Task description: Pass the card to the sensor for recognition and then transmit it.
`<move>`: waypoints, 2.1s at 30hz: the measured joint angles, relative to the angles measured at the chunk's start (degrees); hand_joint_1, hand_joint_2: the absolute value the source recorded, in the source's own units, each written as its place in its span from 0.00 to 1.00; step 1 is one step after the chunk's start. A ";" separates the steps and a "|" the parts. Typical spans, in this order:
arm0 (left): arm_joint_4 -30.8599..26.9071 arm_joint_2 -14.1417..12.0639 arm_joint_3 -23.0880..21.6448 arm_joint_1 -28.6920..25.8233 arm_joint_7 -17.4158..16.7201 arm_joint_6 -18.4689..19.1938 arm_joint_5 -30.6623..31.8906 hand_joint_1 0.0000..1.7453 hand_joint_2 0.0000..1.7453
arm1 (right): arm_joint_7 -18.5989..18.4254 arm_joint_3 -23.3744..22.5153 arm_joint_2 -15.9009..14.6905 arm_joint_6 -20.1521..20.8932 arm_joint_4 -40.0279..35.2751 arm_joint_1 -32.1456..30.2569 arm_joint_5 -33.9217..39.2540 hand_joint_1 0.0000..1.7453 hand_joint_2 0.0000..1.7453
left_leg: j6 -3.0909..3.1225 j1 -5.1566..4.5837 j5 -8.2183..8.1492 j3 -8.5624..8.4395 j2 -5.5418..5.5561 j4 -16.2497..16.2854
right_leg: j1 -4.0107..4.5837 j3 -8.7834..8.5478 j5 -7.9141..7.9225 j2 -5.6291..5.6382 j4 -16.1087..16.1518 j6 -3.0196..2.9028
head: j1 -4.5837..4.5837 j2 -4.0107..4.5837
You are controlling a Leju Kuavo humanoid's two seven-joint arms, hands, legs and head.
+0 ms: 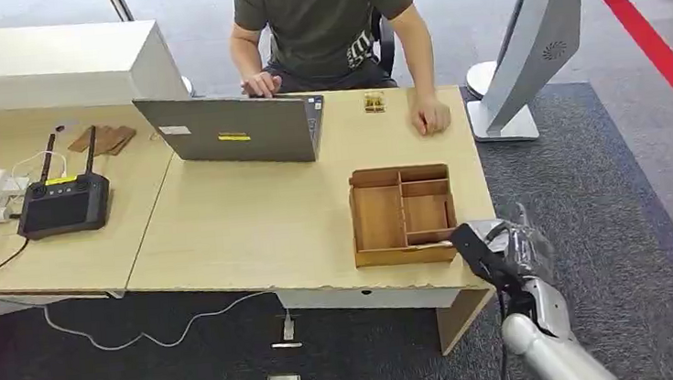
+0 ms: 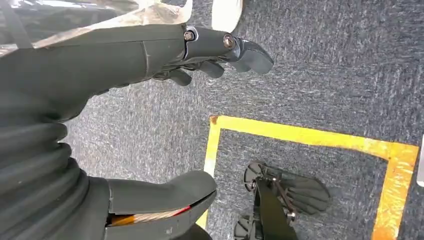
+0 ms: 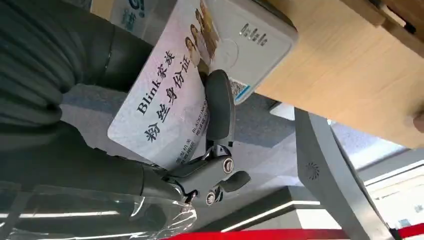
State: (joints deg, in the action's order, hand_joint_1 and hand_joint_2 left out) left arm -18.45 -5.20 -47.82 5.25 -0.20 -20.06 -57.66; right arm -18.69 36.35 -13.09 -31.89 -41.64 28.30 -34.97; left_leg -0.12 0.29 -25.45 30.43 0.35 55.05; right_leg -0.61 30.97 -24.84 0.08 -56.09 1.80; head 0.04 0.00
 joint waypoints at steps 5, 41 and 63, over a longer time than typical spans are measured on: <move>0.00 -0.17 -0.55 0.03 0.04 0.02 -0.65 0.00 1.00 | -1.40 0.07 -2.12 -1.09 -6.05 -0.15 -2.75 1.00 1.00 | 0.00 -0.01 0.00 0.00 -0.01 0.00 | 0.00 0.01 0.00 0.00 0.00 0.00 | 0.00 0.00; 0.13 0.37 -6.95 7.19 -7.13 3.61 4.70 0.00 1.00 | 2.23 3.13 7.87 17.14 -11.51 15.43 0.13 1.00 1.00 | 0.02 0.00 0.09 0.04 -0.02 0.00 | 0.00 0.04 0.08 0.02 -0.04 0.01 | 0.00 0.00; 1.11 0.59 -7.96 7.35 -6.10 3.63 4.31 0.00 1.00 | 4.33 2.69 11.48 15.37 -1.18 16.67 -0.76 0.94 1.00 | 0.02 0.00 0.10 0.04 -0.01 0.00 | 0.00 0.05 0.08 0.02 -0.04 0.01 | 0.00 0.00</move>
State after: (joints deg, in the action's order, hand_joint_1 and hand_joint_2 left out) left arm -17.33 -4.61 -55.78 12.61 -6.29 -16.44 -53.35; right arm -14.36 39.04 -1.62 -16.52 -42.82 44.97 -35.74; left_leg -0.10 0.29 -25.35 30.46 0.34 55.05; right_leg -0.61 31.02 -24.76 0.10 -56.13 1.81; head 0.04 0.00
